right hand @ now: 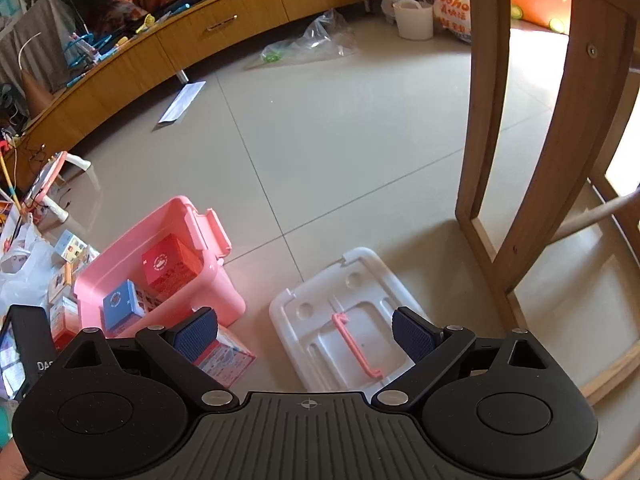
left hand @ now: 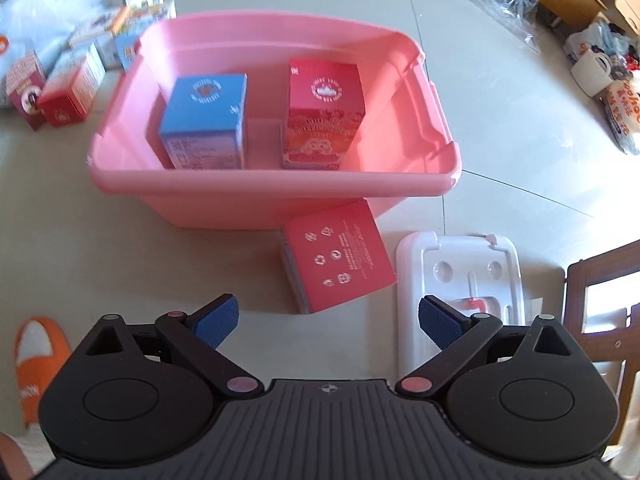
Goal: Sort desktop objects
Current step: 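Grasp the red printed box beside the tub with the left tool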
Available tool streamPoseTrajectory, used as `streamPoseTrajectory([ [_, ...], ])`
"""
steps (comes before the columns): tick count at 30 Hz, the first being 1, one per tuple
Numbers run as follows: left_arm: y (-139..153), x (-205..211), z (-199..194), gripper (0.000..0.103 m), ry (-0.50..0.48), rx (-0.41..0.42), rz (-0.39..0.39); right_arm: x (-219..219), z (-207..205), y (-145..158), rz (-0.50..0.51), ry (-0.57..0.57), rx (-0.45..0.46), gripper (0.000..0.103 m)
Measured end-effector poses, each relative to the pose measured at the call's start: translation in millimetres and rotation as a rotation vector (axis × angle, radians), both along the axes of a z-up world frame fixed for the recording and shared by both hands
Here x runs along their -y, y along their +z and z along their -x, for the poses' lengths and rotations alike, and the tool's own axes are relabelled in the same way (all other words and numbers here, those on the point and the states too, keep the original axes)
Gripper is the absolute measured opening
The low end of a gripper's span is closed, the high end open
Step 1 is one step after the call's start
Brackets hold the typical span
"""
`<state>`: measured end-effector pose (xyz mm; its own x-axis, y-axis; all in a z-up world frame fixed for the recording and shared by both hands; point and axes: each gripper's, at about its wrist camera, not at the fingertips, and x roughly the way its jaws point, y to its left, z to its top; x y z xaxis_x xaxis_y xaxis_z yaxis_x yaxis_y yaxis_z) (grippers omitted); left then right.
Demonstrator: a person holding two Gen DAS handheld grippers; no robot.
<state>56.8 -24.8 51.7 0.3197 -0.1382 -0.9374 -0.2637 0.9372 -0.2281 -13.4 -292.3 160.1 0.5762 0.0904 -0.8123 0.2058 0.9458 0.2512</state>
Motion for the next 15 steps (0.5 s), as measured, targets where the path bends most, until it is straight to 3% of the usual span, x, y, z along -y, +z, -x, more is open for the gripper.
streamPoseTrajectory([
  [6,-20.9,6.2,-18.5,0.099,0.047,-0.047,-0.01,3.1,-12.2,7.6,-0.022,0.02,0.02,0.093],
  [15,-43.1,8.8,-33.3,0.099,0.1,-0.072,0.049,9.6,-22.4,5.1,-0.034,0.001,0.027,0.093],
])
